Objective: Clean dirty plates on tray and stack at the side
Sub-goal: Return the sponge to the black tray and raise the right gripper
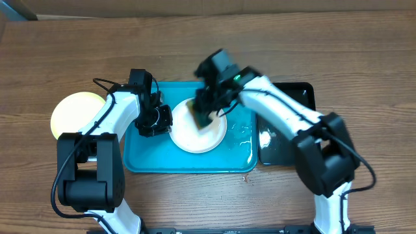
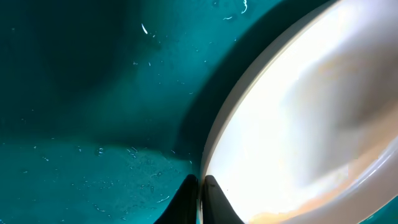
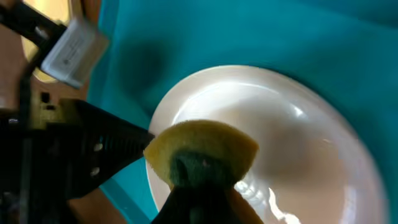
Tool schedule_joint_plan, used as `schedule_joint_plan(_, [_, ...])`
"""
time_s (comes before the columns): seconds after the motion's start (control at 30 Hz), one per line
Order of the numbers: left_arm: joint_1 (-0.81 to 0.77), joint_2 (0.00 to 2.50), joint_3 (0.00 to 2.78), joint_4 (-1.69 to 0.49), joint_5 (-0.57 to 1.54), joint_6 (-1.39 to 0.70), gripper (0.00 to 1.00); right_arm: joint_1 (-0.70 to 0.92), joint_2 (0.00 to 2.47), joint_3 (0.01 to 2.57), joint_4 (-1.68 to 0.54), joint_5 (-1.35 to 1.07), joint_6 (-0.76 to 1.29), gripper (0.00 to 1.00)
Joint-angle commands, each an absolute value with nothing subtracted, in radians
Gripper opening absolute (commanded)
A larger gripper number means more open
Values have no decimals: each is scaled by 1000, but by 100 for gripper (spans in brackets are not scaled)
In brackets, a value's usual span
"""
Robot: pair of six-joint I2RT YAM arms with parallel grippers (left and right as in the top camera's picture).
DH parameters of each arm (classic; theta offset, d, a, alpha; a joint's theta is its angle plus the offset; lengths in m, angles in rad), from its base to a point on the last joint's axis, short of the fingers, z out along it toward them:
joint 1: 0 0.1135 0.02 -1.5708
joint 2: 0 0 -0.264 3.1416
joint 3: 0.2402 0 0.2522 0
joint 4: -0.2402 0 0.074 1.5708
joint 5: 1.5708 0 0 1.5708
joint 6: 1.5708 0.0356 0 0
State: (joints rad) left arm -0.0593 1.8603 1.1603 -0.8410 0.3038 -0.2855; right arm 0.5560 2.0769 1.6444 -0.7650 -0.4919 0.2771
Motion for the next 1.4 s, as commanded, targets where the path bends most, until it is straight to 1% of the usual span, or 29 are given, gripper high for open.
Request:
schedule_joint_plan(0.0, [-66,1876,1175,-838,305,-292,11,468,1965,1677,-836,-518,271,4])
schedule_joint_plan(0.07, [-66,1876,1175,-837,304,-292,18,412,1937,1677,-920,-479,234,4])
schedule_joint_plan(0.1, [-66,1876,1175,-837,304,-291,24,382,1926,1677,-972,-437,231,4])
schedule_joint_plan(0.13, [-66,1876,1175,-836,304,-291,27,355,1921,1677,-1019,-394,231,4])
schedule_joint_plan(0.23, [-66,1876,1175,-837,304,-270,33,276,1919,1672,-1153,-253,231,4])
schedule_joint_plan(0.3, [-66,1876,1175,-836,304,-266,33,233,1919,1641,-1192,-152,232,4])
schedule_joint_plan(0.4, [-66,1876,1175,-832,304,-266,33,188,1921,1569,-1192,-67,237,4])
schedule_joint_plan(0.63, [-66,1876,1175,-830,304,-266,32,149,1921,1363,-1026,-60,236,4])
schedule_joint_plan(0.67, [-67,1876,1175,-829,304,-266,31,149,1921,1341,-1001,-60,236,5])
schedule_joint_plan(0.7, [-68,1877,1174,-827,304,-266,30,149,1921,1325,-981,-60,236,12])
schedule_joint_plan(0.73, [-70,1877,1174,-825,304,-266,31,149,1921,1310,-960,-60,236,23])
schedule_joint_plan(0.77, [-72,1877,1174,-822,303,-266,30,149,1921,1304,-950,-61,236,29])
schedule_joint_plan(0.83, [-74,1877,1174,-814,304,-266,31,148,1919,1316,-951,-60,235,48])
schedule_joint_plan(0.87, [-74,1877,1174,-811,304,-266,31,144,1918,1337,-968,-60,235,54])
schedule_joint_plan(0.93, [-74,1877,1174,-811,304,-266,31,133,1917,1391,-1011,-60,235,59])
schedule_joint_plan(1.03, [-74,1877,1173,-812,304,-266,31,103,1913,1489,-1091,-61,236,60])
schedule_joint_plan(1.13, [-80,1877,1166,-807,304,-266,31,63,1913,1572,-1151,-61,236,70])
schedule_joint_plan(1.17, [-84,1877,1161,-804,303,-266,31,49,1913,1589,-1162,-63,237,75])
schedule_joint_plan(1.2, [-89,1877,1154,-795,299,-266,31,34,1913,1601,-1172,-69,236,84])
schedule_joint_plan(1.23, [-94,1877,1148,-786,291,-266,31,17,1913,1606,-1184,-72,237,100])
schedule_joint_plan(1.3, [-109,1877,1137,-766,268,-266,31,-9,1913,1605,-1201,-70,236,100])
schedule_joint_plan(1.37, [-126,1877,1134,-747,251,-266,27,-30,1914,1604,-1199,-71,236,100])
